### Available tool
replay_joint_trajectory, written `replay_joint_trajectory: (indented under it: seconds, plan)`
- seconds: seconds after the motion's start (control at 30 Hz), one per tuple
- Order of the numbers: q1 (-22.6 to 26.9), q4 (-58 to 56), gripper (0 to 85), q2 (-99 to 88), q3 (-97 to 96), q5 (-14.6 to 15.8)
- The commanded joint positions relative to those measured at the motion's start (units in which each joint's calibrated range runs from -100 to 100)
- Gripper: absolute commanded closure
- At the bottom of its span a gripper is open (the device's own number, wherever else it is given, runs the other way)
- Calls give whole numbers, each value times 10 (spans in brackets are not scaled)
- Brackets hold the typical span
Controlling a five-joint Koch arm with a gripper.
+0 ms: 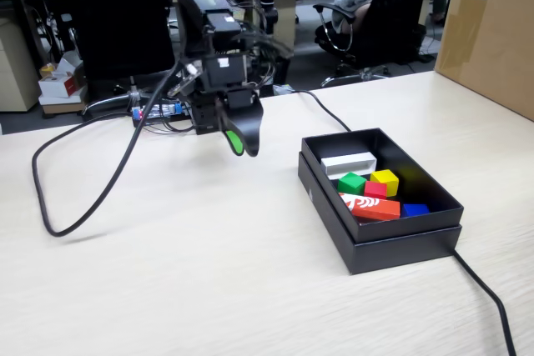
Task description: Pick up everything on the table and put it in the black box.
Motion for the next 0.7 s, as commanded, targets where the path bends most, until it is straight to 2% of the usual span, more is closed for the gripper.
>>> replay_joint_trajectory:
  seconds: [0.0, 0.13, 0.17, 0.53, 0.67]
  plan:
    - [-12, 44, 370, -87, -37, -7]
    - [-26, 119, 359, -154, -169, -17]
    - [-29, 173, 358, -185, -225, -21]
    - [-32, 478, 362, -312, -529, -44]
    - [-19, 501, 366, -329, -571, -42]
